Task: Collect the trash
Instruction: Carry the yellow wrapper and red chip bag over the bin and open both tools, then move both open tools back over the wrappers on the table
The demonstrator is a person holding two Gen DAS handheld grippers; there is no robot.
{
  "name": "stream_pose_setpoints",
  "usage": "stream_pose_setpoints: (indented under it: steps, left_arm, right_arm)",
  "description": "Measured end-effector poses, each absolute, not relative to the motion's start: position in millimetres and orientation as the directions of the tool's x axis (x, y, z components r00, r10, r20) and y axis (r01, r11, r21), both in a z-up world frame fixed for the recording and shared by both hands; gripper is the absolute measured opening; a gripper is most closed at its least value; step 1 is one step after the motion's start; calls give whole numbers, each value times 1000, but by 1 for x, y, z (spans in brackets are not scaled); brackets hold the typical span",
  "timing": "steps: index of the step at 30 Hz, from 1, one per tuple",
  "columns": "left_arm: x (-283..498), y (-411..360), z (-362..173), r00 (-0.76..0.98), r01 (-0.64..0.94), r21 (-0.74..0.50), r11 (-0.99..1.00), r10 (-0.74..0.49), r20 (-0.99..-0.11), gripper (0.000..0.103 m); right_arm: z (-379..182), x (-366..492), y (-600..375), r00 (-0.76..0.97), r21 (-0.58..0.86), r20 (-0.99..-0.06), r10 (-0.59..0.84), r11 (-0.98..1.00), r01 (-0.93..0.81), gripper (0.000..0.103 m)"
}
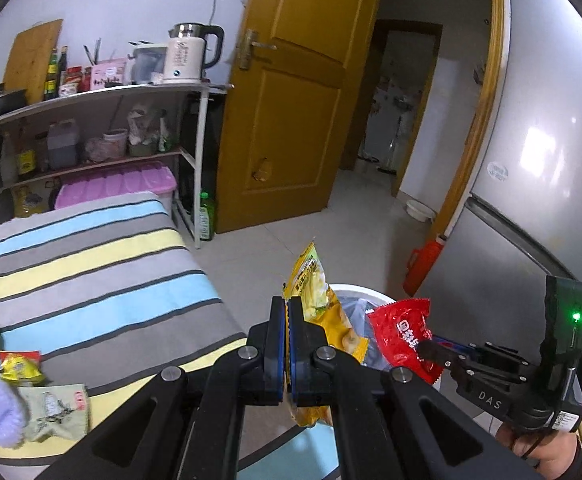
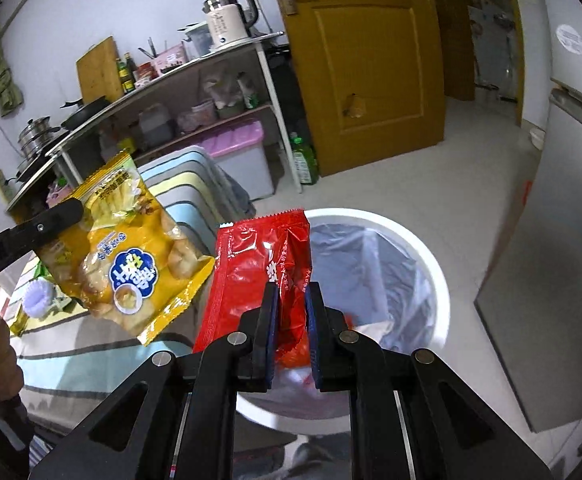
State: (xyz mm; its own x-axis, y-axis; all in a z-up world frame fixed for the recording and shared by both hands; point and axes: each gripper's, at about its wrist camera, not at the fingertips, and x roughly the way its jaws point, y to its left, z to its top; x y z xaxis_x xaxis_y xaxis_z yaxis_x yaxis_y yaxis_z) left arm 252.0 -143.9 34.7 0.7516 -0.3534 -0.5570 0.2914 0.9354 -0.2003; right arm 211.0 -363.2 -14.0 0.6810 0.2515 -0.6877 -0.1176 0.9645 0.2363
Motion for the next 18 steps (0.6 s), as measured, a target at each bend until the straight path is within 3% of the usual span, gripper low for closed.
stream_pose_setpoints:
  steps: [9, 12, 14, 18]
  left_arm:
    - [269, -167, 6, 703, 317, -208, 925, -377, -604, 3]
    - [273, -168, -1, 695, 316, -211, 925, -377, -612, 10]
    - [274, -167, -4, 692, 313, -214, 925, -377, -615, 11]
    - [272, -163, -3, 698, 314, -212, 926, -376, -610, 13]
  right_arm:
    - [-32, 223, -374, 650, 231, -727, 220, 970, -70, 16]
    - [-36, 224, -376, 646, 229, -732, 214, 971, -63, 24]
    - [-38, 225, -378, 644, 229, -735, 212, 972, -58, 35]
    - [-37, 223, -379, 650, 236, -728, 217, 970, -60, 36]
